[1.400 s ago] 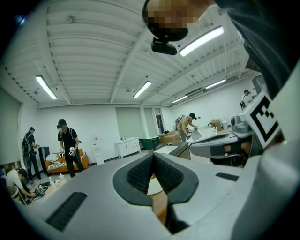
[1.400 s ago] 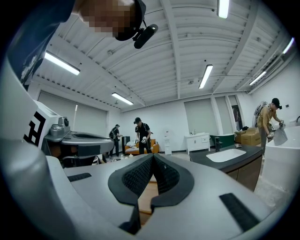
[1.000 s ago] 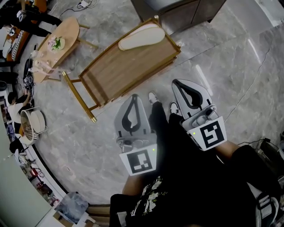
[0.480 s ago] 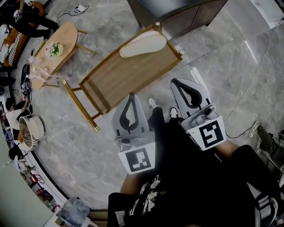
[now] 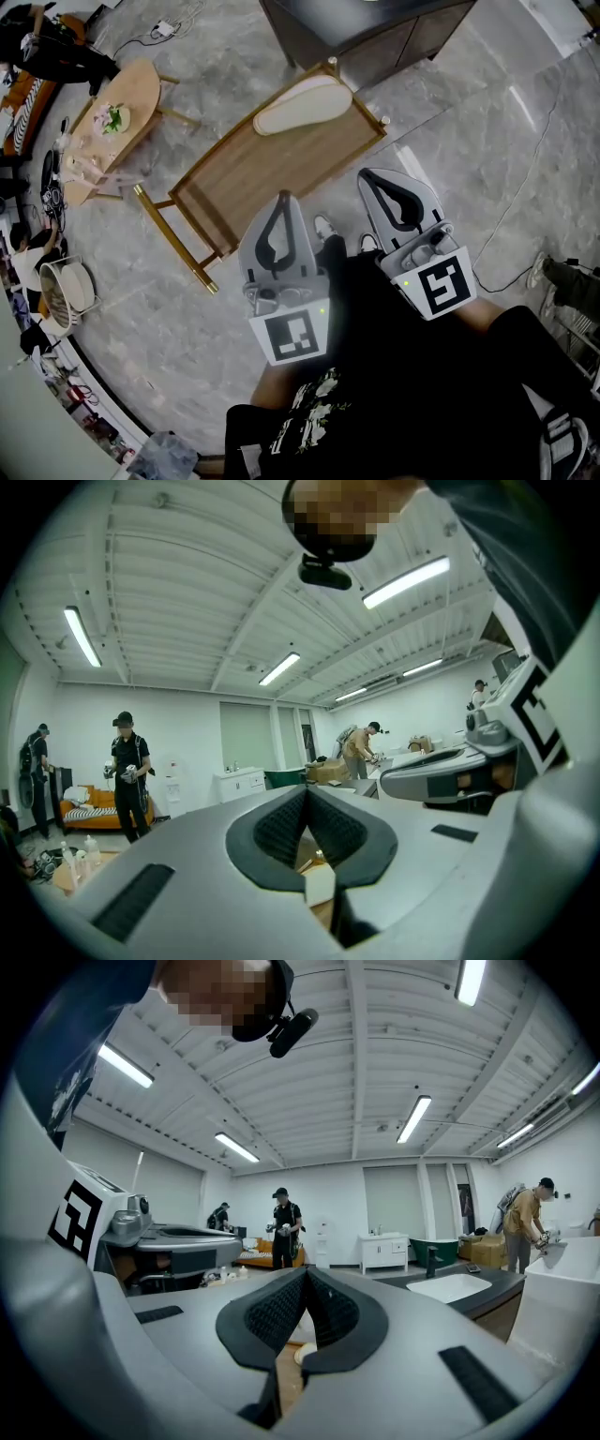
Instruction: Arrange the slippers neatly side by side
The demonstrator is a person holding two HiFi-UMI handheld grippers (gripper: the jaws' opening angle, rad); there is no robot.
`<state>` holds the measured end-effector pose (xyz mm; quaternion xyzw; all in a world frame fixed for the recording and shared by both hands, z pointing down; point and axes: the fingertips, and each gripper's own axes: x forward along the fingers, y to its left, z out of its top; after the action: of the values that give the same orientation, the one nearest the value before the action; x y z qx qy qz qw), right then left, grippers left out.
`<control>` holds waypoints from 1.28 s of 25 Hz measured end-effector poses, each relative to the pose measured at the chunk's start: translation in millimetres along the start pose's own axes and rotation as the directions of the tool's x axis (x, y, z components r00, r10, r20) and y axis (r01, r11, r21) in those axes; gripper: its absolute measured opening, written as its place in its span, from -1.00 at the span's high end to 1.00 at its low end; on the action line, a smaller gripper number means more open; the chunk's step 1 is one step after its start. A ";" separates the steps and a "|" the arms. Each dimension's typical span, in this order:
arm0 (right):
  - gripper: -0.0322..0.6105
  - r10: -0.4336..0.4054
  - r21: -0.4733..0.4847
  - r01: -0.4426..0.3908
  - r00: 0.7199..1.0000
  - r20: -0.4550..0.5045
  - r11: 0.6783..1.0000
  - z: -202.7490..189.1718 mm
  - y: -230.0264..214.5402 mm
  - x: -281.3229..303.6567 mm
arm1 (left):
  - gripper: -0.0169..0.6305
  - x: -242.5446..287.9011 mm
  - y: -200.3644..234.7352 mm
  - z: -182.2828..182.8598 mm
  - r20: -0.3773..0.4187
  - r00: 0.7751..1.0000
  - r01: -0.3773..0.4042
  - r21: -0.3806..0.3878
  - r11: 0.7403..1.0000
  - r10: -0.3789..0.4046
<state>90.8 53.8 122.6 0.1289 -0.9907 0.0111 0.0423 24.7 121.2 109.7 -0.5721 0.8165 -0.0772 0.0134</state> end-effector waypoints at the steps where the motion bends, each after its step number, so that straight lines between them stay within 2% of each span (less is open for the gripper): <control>1: 0.90 -0.003 0.000 0.003 1.000 0.002 1.000 0.4 0.1 1.9 | 0.94 1.5 1.6 0.1 0.003 1.000 0.004 0.001 1.000 -0.004; 14: 0.90 -0.058 -0.006 0.058 0.998 0.033 0.998 1.4 14.6 30.0 | 0.94 12.0 31.9 -4.9 0.031 0.998 0.060 0.010 0.998 -0.061; 23: 0.90 -0.109 -0.013 0.110 0.992 0.056 0.994 3.2 22.5 44.2 | 0.94 19.6 40.0 -7.7 0.062 0.987 0.148 0.025 0.989 -0.149; 32: 0.90 -0.168 -0.017 0.168 0.985 0.035 0.986 -1.7 22.6 36.3 | 0.94 25.5 32.8 -8.4 0.080 0.972 0.224 -0.026 0.974 -0.221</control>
<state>50.2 66.5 127.2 0.2118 -0.9769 -0.0044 0.0280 -15.6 109.2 115.0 -0.6626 0.7473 -0.0420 0.0262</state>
